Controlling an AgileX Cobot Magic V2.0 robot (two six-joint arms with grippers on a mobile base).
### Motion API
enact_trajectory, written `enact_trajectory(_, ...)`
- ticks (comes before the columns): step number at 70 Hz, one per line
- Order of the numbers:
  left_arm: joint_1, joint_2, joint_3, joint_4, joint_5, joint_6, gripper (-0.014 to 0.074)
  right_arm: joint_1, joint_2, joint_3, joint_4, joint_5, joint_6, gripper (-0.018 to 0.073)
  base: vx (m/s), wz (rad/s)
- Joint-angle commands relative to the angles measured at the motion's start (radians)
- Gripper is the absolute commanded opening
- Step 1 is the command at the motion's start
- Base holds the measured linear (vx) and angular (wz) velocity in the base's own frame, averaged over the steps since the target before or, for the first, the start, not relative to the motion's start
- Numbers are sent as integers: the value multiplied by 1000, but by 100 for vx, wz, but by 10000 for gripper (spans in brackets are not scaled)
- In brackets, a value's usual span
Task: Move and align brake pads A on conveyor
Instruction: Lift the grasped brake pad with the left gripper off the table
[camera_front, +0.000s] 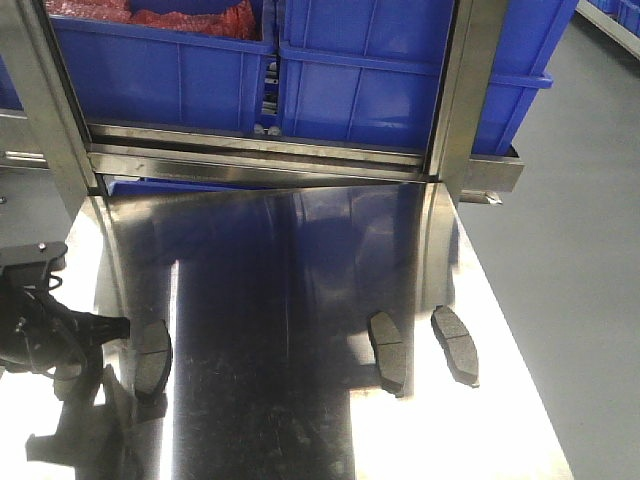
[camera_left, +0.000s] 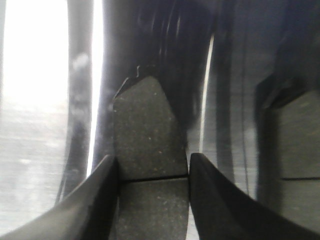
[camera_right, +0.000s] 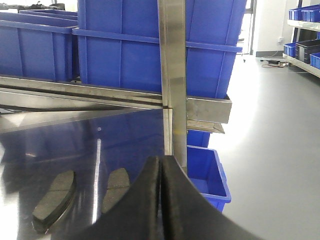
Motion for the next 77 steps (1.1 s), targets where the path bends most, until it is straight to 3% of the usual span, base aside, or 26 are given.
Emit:
enact_trajectory(1,-6,-83,-24,13,-25,-8,169,-4,-16,22,-6,-75,-3,-8,0,0)
enact_trajectory(25,-6,-287,14,48,19,-4,171,-4,-16,22,-6,-75,-3,-8,0,0)
enact_trajectory(51,-6,-666,175,58,72,-4,174,-4,-16,22,-6,-75,-3,-8,0,0)
enact_trajectory(77,-6,-946,197,55,82,2,174,-4,-16,22,-6,-75,-3,-8,0,0)
